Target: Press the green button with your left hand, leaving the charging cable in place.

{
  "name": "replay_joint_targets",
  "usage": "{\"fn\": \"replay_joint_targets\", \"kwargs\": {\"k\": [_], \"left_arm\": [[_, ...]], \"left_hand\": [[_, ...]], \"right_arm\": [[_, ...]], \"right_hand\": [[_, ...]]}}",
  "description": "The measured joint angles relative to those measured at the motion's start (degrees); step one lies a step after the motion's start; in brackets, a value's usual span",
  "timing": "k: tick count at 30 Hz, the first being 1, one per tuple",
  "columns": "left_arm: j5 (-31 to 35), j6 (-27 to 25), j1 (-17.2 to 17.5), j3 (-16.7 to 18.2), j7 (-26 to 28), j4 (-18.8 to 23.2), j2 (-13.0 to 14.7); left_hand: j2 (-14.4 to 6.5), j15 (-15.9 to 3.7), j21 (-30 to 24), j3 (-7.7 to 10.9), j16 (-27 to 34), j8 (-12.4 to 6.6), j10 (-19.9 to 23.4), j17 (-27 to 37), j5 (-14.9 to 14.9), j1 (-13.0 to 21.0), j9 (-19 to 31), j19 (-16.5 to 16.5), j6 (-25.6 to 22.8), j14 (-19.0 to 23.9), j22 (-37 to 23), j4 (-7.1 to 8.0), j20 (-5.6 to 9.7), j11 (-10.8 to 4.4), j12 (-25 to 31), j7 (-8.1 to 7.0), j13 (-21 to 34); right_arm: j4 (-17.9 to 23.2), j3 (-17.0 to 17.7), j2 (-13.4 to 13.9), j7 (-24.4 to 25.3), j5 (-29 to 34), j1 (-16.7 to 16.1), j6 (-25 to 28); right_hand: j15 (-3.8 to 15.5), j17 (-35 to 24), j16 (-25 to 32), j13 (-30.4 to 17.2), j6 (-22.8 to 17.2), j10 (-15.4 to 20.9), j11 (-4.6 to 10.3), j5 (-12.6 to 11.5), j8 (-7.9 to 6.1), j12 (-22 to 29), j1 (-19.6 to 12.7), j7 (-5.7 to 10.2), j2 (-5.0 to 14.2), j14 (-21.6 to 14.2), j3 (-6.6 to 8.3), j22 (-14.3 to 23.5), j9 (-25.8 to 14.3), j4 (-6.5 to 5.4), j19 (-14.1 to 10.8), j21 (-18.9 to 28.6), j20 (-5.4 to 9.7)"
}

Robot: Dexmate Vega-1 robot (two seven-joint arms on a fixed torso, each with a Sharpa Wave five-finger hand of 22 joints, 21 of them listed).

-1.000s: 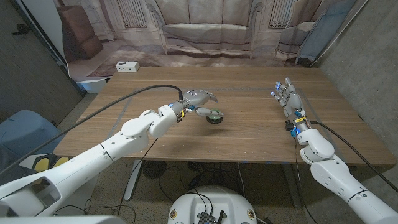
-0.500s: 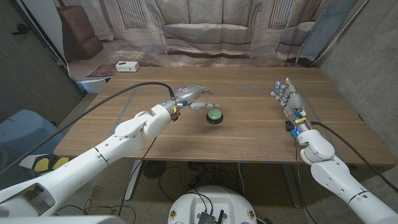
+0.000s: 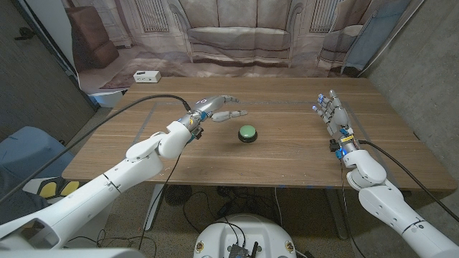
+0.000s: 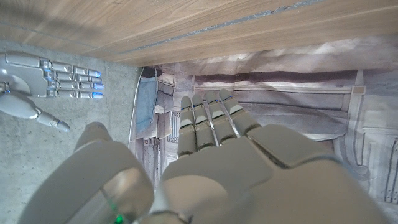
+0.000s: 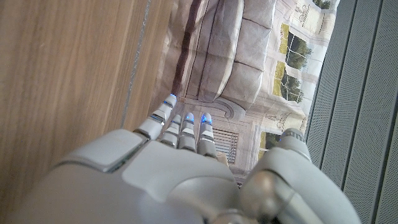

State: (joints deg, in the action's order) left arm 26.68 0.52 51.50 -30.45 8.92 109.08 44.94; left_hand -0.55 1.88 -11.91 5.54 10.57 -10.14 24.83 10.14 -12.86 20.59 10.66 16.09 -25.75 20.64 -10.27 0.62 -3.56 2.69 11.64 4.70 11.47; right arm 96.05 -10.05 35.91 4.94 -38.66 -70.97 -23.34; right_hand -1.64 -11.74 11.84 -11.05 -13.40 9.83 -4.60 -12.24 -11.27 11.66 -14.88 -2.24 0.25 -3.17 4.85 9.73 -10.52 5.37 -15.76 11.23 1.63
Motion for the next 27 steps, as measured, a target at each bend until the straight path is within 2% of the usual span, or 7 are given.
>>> {"fn": "replay_joint_targets", "kwargs": {"k": [15,19,21,27], "left_arm": [[-11.01,-0.16,3.13,4.15,1.71,0.29,0.39],[-14.16,0.25,3.13,4.15,1.78,0.29,0.39],[-15.95,0.74,4.51,6.29,1.79,-0.09,0.86],[-19.77,1.81,5.05,7.13,2.20,-0.41,1.01]], "left_hand": [[-0.38,0.59,0.05,-0.24,0.00,0.23,-0.97,0.14,0.44,-0.38,0.01,-0.63,1.76,-0.59,0.00,0.25,-0.54,0.97,0.00,0.51,0.00],[-0.38,0.59,0.05,-0.24,0.00,0.23,-1.00,0.14,0.44,-0.38,0.01,-0.63,2.24,-0.59,0.00,0.25,-0.54,1.00,0.00,0.41,0.00],[-0.38,0.59,0.05,-0.24,0.00,0.23,-1.00,0.14,0.44,-0.38,0.01,-0.63,2.24,-0.59,0.01,0.25,-0.54,1.00,0.00,0.41,0.00],[-0.37,0.89,0.05,-0.40,0.00,0.23,-0.99,0.14,0.44,-0.38,0.01,-0.63,2.24,-0.90,0.01,0.10,-0.54,1.00,0.00,0.41,0.00]], "right_arm": [[-0.94,-0.01,-0.16,-0.90,-0.20,0.52,-0.75],[-1.12,-0.10,-0.26,-0.90,-0.20,0.68,-0.75],[-1.25,-0.17,-0.31,-1.20,-0.26,0.75,-1.09],[-1.44,-0.31,-0.48,-1.26,-0.26,0.90,-1.22]], "right_hand": [[0.26,0.00,0.00,0.13,0.00,0.21,0.21,0.00,0.00,0.00,0.00,0.00,0.00,-0.26,0.00,0.00,0.00,0.00,-0.32,0.00,-0.32],[0.32,0.00,0.00,0.13,0.00,0.21,0.21,0.00,0.00,0.00,0.00,0.00,0.00,-0.32,0.00,0.00,0.00,0.00,-0.32,0.00,-0.32],[0.09,0.00,0.00,0.13,0.00,0.21,0.21,0.00,0.00,0.00,0.00,0.00,0.00,-0.54,0.00,0.00,0.00,0.00,-0.32,0.00,-0.32],[0.09,0.00,0.00,0.13,0.00,0.20,0.20,0.00,0.00,0.00,0.00,0.00,0.00,-0.54,0.00,0.00,0.00,0.00,-0.53,0.00,-0.10]]}}
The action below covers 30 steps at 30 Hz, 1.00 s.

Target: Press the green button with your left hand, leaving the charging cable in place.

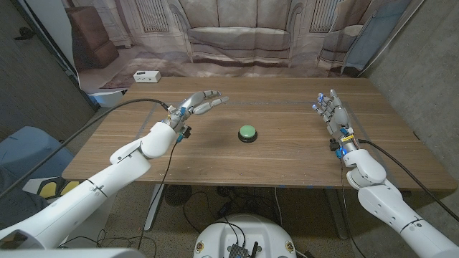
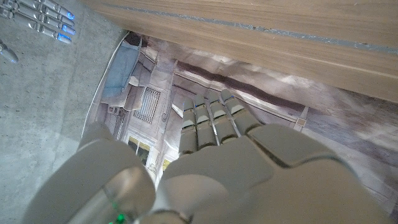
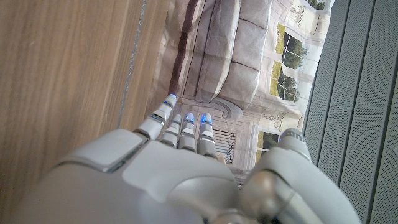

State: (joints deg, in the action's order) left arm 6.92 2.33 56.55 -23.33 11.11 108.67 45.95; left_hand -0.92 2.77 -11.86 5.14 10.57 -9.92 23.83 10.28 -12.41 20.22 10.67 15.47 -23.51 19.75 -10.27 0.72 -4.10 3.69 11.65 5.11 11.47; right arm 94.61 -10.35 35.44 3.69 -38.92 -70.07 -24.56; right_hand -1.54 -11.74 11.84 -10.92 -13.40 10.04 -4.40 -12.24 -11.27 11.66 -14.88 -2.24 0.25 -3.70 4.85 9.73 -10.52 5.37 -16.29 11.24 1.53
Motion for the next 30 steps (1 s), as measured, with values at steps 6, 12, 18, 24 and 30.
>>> {"fn": "replay_joint_targets", "kwargs": {"k": [6,12,18,24,30], "left_arm": [[-2.74,0.83,1.58,2.20,0.28,-0.99,0.38],[-6.00,1.85,2.43,3.46,0.33,-2.04,0.44],[-9.13,2.65,2.91,4.43,0.11,-3.44,0.28],[-9.13,2.65,3.16,5.19,0.11,-5.16,-0.23],[-21.57,8.78,3.20,5.79,-4.70,-7.69,-1.49]], "left_hand": [[0.00,0.00,0.32,0.00,0.00,0.00,-0.30,0.00,0.00,0.00,0.00,-0.26,0.31,0.00,0.00,0.00,-0.26,0.30,-0.23,0.31,0.00],[0.00,0.00,0.32,0.00,0.00,0.00,-0.30,0.00,0.00,0.00,0.00,-0.27,0.83,0.00,0.00,0.00,-0.26,0.31,-0.23,0.41,0.00],[-0.30,0.12,0.32,0.00,0.00,0.00,-0.61,-0.01,0.00,-0.30,0.00,-0.27,1.48,-0.12,0.00,0.00,-0.26,0.61,-0.23,1.04,0.00],[-0.30,0.74,0.32,0.00,-0.22,0.00,-2.46,-0.01,0.44,-0.30,0.00,-0.96,4.72,-1.56,0.00,0.00,-0.13,1.02,-0.45,0.81,0.00],[-0.31,0.90,0.66,0.00,-0.22,0.00,-3.39,-0.01,0.44,-0.31,-0.29,-1.45,5.64,-2.37,0.01,0.00,0.00,0.70,-0.45,0.51,0.00]], "right_arm": [[-0.07,-0.12,-0.09,-0.13,0.08,0.02,-0.41],[-0.40,-0.19,-0.16,-0.70,0.09,0.03,-1.00],[-0.49,-0.20,-0.16,-1.17,-0.09,0.02,-1.30],[-0.49,-0.20,-0.16,-1.79,-0.36,0.02,-1.55],[-0.67,-0.20,0.25,-2.46,-0.59,-0.32,-1.92]], "right_hand": [[0.31,0.00,0.00,0.00,0.00,0.00,0.00,0.00,0.00,0.00,0.00,0.00,0.00,-0.30,0.00,0.00,0.00,0.00,0.00,0.00,0.00],[0.10,0.00,0.00,0.00,0.00,0.00,0.00,0.00,0.00,0.00,0.00,0.00,0.00,-0.52,-0.20,0.00,0.00,0.21,0.01,0.00,0.00],[0.11,0.00,0.00,-0.01,0.00,0.00,0.00,0.00,0.00,0.00,0.00,0.00,0.00,-0.50,0.04,0.00,0.00,0.45,-0.30,0.00,-0.31],[0.13,0.00,0.00,-0.01,0.00,0.00,0.00,0.00,0.00,0.00,0.00,0.00,0.00,-0.52,0.04,0.00,0.00,0.44,-0.42,0.00,-0.19],[0.32,0.00,0.00,-0.01,0.00,0.62,-0.01,0.00,0.00,0.00,0.00,0.00,0.00,-0.70,0.03,0.00,0.00,0.44,-0.52,0.00,-0.10]]}}
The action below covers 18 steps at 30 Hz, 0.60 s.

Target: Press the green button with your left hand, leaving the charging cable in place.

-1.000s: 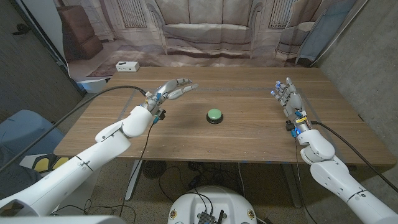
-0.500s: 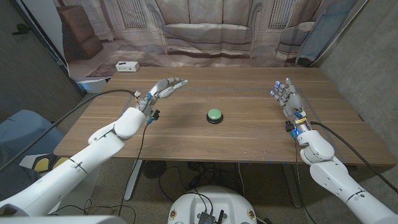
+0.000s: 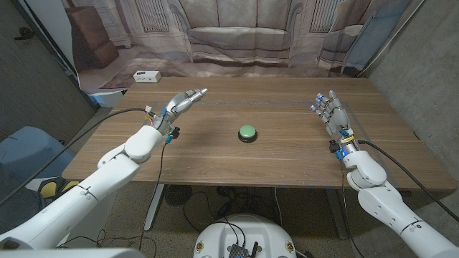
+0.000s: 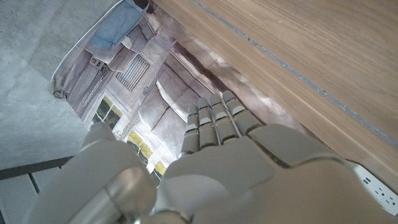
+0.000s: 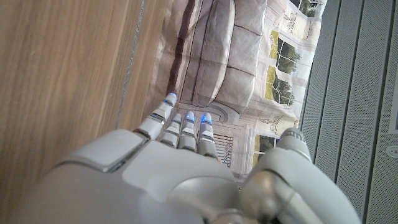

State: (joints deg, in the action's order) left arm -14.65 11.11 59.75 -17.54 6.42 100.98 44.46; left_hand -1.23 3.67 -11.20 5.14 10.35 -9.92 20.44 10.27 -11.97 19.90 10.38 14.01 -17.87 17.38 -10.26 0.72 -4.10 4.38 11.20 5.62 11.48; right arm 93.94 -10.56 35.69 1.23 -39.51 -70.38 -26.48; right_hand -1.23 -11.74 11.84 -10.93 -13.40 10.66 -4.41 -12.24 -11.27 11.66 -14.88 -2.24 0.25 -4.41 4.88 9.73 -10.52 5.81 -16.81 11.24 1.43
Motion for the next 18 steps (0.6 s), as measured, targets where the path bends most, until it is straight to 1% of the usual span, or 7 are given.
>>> {"fn": "replay_joint_targets", "kwargs": {"k": [2,6,7,11,12,15,18], "left_arm": [[-1.83,0.86,0.04,0.16,-0.84,-0.94,-0.63],[-5.16,2.37,0.10,0.42,-2.37,-2.36,-1.66],[-7.37,3.29,0.10,0.45,-3.40,-2.63,-1.84],[-10.24,4.32,0.11,0.51,-4.89,-4.07,-2.97],[-12.39,5.10,0.11,0.51,-5.95,-4.50,-3.34],[-14.28,5.86,0.21,0.54,-6.52,-5.04,-3.91],[-15.55,6.30,0.43,0.54,-6.70,-5.35,-4.37]], "left_hand": [[-0.10,0.00,0.00,0.00,0.00,0.00,0.01,0.00,0.00,-0.10,0.00,-0.31,0.32,0.00,0.00,0.00,0.31,0.01,0.00,0.29,0.00],[-0.37,-0.31,0.00,0.00,0.00,0.00,-0.11,0.00,0.00,-0.37,0.00,-0.30,0.51,-0.31,0.00,0.00,0.31,0.13,0.00,0.11,0.00],[-0.37,-0.31,0.00,0.00,0.00,0.00,-0.22,0.00,0.00,-0.37,0.00,-0.62,0.51,-0.31,0.00,0.00,0.23,0.24,0.00,0.10,0.00],[-0.37,0.00,0.00,0.00,0.00,0.00,-0.34,0.00,0.00,-0.37,0.00,-1.18,0.72,-0.62,0.00,0.00,0.41,0.28,0.00,0.32,0.00],[-0.37,-0.13,0.00,-0.01,0.00,0.00,-0.52,0.00,0.00,-0.37,0.00,-1.50,0.73,-0.74,0.00,0.01,0.39,0.10,0.00,0.34,0.00],[-0.37,-0.06,0.45,-0.16,0.00,0.00,-0.93,0.00,0.00,-0.37,0.00,-1.81,1.12,-1.18,0.00,0.16,0.69,0.30,0.00,0.11,0.00],[-0.37,-0.25,0.45,-0.16,0.00,0.00,-1.22,0.00,0.00,-0.37,0.00,-2.25,1.12,-1.44,0.00,0.16,0.41,0.01,0.00,0.11,0.00]], "right_arm": [[-0.02,0.00,0.05,-0.14,-0.05,-0.03,-0.08],[-0.07,0.01,0.20,-0.63,-0.19,-0.08,-0.17],[-0.16,0.02,0.33,-0.69,-0.20,-0.09,-0.17],[-0.33,0.02,0.48,-1.26,-0.30,-0.09,-0.22],[-0.50,0.03,0.67,-1.49,-0.34,-0.03,-0.22],[-0.68,0.03,1.00,-2.02,-0.41,0.15,-0.22],[-0.87,-0.03,1.32,-2.61,-0.59,0.33,-0.06]], "right_hand": [[0.00,0.00,0.00,0.00,0.00,0.00,0.00,0.00,0.00,0.00,0.00,0.00,0.00,0.00,0.00,0.00,0.00,0.00,0.00,0.00,0.00],[0.04,0.00,0.00,0.00,0.00,0.31,0.32,0.00,0.00,0.00,0.00,0.00,0.00,-0.42,0.00,0.00,0.00,0.00,-0.54,0.00,0.13],[0.20,0.00,0.00,0.00,0.00,0.53,0.09,0.00,0.00,0.00,0.00,0.00,0.00,-0.81,0.00,0.00,0.00,0.00,-0.87,0.08,0.18],[0.41,0.00,0.24,0.00,0.00,1.35,-0.28,0.00,0.00,0.00,0.00,0.00,0.00,-1.64,-0.17,0.00,0.00,0.17,-2.08,0.28,0.64],[0.54,0.08,0.41,0.00,0.00,1.35,-0.28,0.00,0.00,0.22,0.00,0.00,0.00,-1.77,-0.21,0.00,0.00,0.20,-2.15,0.28,0.71],[0.41,0.30,0.46,-0.01,0.00,1.73,-0.31,0.00,0.00,0.25,0.00,0.00,0.00,-2.05,-0.20,0.00,0.00,0.20,-2.46,0.28,0.41],[0.41,0.30,0.46,0.00,0.00,1.73,-0.31,0.00,0.00,0.25,0.00,0.00,0.00,-2.05,-0.20,0.00,0.00,0.20,-2.46,0.28,0.41]]}}
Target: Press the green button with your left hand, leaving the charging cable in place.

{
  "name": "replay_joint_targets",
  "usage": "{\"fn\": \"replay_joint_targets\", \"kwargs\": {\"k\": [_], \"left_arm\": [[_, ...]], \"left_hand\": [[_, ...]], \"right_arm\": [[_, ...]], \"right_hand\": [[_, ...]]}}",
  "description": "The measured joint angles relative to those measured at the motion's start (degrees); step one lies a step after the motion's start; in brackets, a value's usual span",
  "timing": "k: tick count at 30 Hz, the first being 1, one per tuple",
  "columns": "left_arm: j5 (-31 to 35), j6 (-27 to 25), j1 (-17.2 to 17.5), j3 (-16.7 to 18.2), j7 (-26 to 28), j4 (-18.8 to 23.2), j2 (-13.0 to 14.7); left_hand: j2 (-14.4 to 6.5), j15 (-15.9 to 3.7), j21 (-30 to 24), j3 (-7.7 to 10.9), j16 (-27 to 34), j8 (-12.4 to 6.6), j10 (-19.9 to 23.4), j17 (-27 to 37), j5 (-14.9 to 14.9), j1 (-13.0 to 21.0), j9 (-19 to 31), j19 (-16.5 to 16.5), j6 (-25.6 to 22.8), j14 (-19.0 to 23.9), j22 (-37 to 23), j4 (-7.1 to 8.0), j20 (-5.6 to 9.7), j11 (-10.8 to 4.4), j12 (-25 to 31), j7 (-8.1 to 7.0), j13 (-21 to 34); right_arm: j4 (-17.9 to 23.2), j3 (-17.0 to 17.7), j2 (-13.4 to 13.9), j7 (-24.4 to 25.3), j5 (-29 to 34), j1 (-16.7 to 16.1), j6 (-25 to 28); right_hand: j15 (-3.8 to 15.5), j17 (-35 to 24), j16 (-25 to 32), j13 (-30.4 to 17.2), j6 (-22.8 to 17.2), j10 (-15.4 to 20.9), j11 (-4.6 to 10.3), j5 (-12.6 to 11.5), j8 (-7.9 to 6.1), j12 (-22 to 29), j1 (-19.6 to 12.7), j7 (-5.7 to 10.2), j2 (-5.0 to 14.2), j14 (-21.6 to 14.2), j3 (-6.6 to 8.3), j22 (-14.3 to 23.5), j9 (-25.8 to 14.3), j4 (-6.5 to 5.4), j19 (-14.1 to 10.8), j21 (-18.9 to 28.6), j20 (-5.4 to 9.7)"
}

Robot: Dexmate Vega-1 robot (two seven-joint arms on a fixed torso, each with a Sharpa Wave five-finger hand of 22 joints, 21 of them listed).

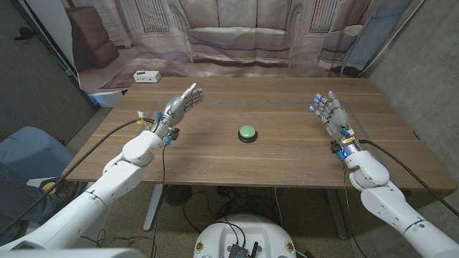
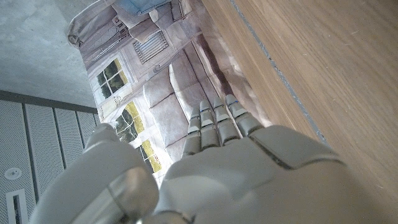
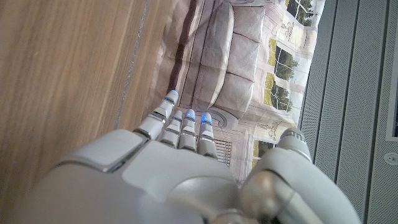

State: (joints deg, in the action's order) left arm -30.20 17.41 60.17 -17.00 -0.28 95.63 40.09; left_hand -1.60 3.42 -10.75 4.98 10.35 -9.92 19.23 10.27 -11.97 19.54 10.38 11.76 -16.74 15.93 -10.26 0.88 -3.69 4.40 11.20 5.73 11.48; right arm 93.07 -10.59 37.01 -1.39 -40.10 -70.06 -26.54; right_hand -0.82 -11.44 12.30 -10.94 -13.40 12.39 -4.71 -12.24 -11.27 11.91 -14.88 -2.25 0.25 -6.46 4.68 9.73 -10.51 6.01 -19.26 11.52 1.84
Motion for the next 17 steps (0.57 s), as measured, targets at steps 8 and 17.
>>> {"fn": "replay_joint_targets", "kwargs": {"k": [8,17], "left_arm": [[-1.78,0.37,0.43,-0.02,0.01,-0.32,-0.70],[-2.44,0.57,0.55,-0.40,0.07,-0.41,-0.86]], "left_hand": [[0.00,-0.08,0.00,0.00,0.00,0.00,0.00,0.00,0.00,0.00,0.00,-0.30,0.00,-0.08,0.00,0.00,0.31,0.00,0.00,0.00,0.00],[0.00,-0.07,0.00,0.00,0.00,-0.28,0.00,0.00,0.00,0.00,0.00,-0.61,-0.01,-0.08,0.00,0.00,0.61,0.00,0.00,0.00,0.00]], "right_arm": [[-0.35,-0.33,0.71,-1.19,-0.38,0.31,0.78],[-0.55,-0.58,1.08,-1.72,-0.67,0.65,1.42]], "right_hand": [[0.00,-0.13,0.00,0.00,-0.53,0.00,0.00,0.00,0.00,0.00,0.00,0.11,0.00,0.00,0.00,0.00,0.00,0.00,0.00,0.00,0.00],[0.00,-0.16,0.00,0.00,-0.52,-0.01,0.00,0.00,0.00,0.00,0.00,0.11,0.00,0.01,0.00,0.00,0.00,0.00,0.01,0.00,0.00]]}}
